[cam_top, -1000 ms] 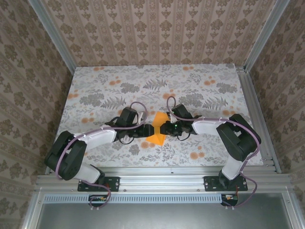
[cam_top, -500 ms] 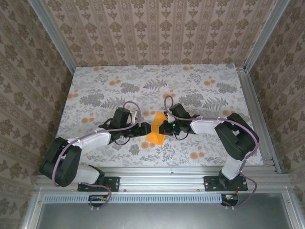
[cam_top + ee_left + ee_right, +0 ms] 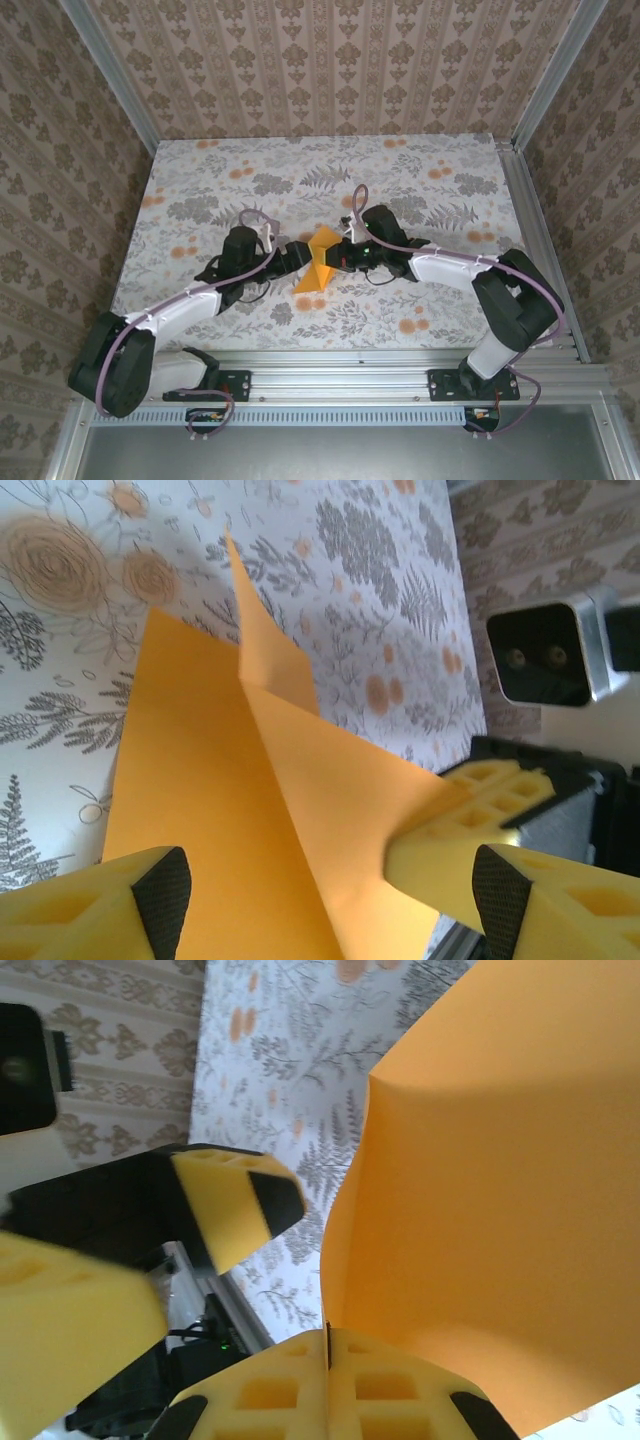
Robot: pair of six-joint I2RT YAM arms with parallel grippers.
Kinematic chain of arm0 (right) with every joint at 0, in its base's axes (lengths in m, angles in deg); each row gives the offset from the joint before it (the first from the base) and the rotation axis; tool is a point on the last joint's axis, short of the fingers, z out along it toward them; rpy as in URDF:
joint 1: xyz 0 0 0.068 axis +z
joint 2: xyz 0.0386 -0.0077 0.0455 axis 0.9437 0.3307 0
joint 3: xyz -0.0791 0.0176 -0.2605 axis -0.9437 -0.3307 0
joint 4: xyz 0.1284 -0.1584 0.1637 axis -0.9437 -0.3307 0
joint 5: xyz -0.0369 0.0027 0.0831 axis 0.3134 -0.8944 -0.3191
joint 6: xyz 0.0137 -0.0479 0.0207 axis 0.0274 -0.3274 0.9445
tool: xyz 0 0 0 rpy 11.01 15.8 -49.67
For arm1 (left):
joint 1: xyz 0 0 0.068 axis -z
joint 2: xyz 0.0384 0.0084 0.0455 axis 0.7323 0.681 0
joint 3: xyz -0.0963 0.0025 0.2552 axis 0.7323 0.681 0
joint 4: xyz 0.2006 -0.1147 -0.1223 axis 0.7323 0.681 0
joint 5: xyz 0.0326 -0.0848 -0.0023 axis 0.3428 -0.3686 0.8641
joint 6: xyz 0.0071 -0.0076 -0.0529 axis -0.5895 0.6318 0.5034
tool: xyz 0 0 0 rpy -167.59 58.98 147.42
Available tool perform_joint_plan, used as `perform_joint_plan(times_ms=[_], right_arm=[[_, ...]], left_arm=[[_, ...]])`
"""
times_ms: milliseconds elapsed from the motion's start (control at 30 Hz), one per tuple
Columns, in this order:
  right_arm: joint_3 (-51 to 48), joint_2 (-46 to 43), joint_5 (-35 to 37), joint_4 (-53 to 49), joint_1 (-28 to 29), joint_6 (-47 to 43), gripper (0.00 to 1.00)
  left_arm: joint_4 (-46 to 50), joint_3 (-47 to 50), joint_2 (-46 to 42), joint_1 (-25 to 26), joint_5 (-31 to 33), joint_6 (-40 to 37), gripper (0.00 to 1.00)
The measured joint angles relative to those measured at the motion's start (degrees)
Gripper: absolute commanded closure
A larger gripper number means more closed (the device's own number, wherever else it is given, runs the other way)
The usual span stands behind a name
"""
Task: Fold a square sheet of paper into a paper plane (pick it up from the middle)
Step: Turn over the paper at the center of the table.
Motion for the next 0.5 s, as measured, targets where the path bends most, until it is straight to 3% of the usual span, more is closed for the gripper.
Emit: perform_joint_plan(times_ms=[367,500], right_arm=[[-1.4,-1.5,-2.3,5.6,0.0,4.0,0.98],[-1.5,-1.5,-3.2,7.4,0.0,5.1,0.98]], left_arm=[[-6.7,3.4,-0.9,-1.3,3.8,10.4,0.34],[-9.2,3.4,-0.6,-1.3,3.8,12.6,0.42]])
